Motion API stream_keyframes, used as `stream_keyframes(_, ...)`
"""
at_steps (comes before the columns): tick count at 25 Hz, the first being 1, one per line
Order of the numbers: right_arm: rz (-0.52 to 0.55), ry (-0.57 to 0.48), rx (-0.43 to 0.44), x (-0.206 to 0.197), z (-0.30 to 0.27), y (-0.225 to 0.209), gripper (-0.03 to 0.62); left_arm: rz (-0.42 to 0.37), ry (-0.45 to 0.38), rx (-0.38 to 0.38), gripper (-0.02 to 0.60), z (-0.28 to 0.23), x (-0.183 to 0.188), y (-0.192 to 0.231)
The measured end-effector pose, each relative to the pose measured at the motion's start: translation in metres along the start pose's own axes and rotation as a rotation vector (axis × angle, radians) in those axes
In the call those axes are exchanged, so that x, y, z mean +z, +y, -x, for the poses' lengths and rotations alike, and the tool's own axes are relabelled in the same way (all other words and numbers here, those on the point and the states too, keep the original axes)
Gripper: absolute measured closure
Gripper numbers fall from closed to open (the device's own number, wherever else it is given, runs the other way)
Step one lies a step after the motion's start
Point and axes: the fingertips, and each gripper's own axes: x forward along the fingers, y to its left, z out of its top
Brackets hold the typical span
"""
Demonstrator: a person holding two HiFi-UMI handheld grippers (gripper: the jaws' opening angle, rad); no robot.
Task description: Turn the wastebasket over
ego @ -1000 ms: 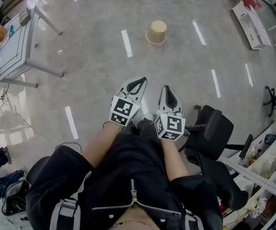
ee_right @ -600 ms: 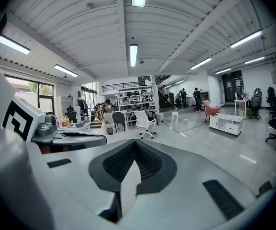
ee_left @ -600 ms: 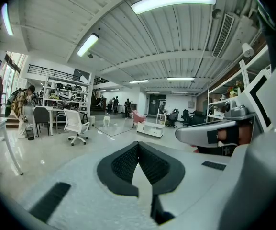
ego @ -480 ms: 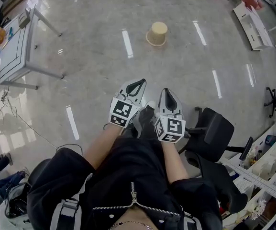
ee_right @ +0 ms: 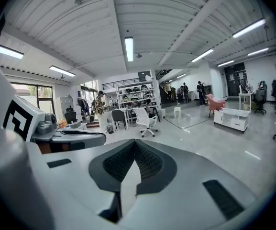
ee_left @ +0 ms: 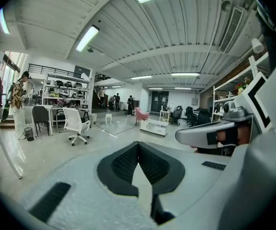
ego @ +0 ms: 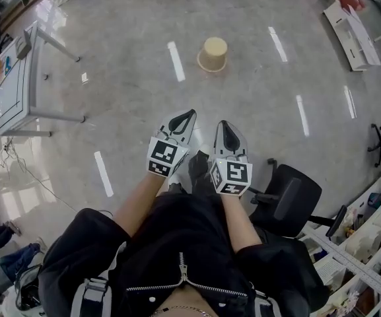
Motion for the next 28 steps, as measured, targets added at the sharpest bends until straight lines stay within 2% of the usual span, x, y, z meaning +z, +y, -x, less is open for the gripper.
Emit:
stream_keyframes(7, 0.007, 0.014, 0.05, 0.04, -0.073, -0.058, 0.585, -0.004, 0.011, 0.055, 0.578, -0.084, 0.035, 0.037)
stream_keyframes(15, 0.011, 0.048, 0.072, 0.057, -0.142, -0.109, 0.585, 0.018, 0.029, 0.1, 0.578, -0.156, 0.053, 0.08)
stream_keyframes(22, 0.017, 0.081, 0.052, 0.074, -0.221, -0.148, 0.585, 0.046, 0.046, 0.094, 0.578, -0.236, 0.06, 0.139)
stream_keyframes(28, 0.038, 0.108, 0.019, 0.103, -0.318, -0.186, 0.585, 0.058, 0.044, 0.068, 0.578, -0.326, 0.076, 0.203)
